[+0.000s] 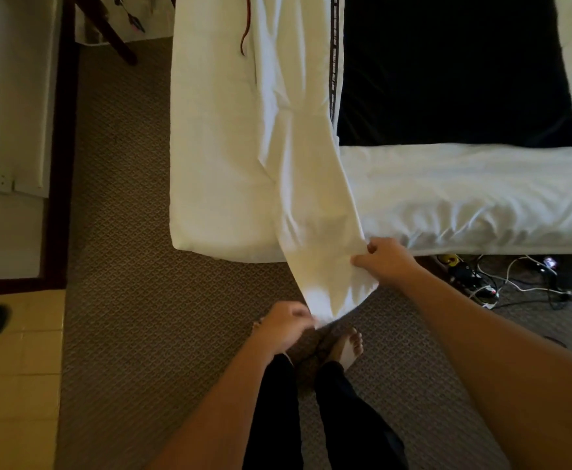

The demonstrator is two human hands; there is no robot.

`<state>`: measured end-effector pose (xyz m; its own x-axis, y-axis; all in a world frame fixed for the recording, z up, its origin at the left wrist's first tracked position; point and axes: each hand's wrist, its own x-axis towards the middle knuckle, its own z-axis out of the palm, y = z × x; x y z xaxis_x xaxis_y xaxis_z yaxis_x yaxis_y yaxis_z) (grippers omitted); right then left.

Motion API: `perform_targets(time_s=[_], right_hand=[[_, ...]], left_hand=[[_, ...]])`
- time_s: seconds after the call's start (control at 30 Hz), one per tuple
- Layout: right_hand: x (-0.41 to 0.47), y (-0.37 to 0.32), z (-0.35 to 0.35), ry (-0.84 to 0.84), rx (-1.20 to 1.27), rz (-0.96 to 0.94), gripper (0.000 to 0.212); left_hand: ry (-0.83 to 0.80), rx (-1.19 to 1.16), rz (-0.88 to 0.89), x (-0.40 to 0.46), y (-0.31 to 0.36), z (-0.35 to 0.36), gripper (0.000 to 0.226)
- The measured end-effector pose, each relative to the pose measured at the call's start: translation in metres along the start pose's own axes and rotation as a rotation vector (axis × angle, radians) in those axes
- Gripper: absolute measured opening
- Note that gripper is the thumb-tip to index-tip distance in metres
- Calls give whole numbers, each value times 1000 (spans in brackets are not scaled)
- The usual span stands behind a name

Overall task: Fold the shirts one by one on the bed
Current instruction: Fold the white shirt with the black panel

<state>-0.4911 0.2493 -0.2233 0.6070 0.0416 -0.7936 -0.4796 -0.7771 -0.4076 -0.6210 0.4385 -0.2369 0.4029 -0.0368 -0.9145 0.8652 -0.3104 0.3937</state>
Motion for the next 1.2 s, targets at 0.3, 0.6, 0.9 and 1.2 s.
perform_targets(time_s=[0.3,0.6,0.9,1.2], right_hand=[[26,-36,-15,267,-4,-176,19],[45,-54,-26,129,280,-135,15],[52,-30,-49,6,80,-132,17],[56,-40,-66,-234,-74,-71,10]], left_hand=[[671,-422,255,36,106,-84,9],[555,-536,153,72,166,-99,21],[554,-921,143,68,158,-122,24],[673,-579,111,61,133,-100,17]])
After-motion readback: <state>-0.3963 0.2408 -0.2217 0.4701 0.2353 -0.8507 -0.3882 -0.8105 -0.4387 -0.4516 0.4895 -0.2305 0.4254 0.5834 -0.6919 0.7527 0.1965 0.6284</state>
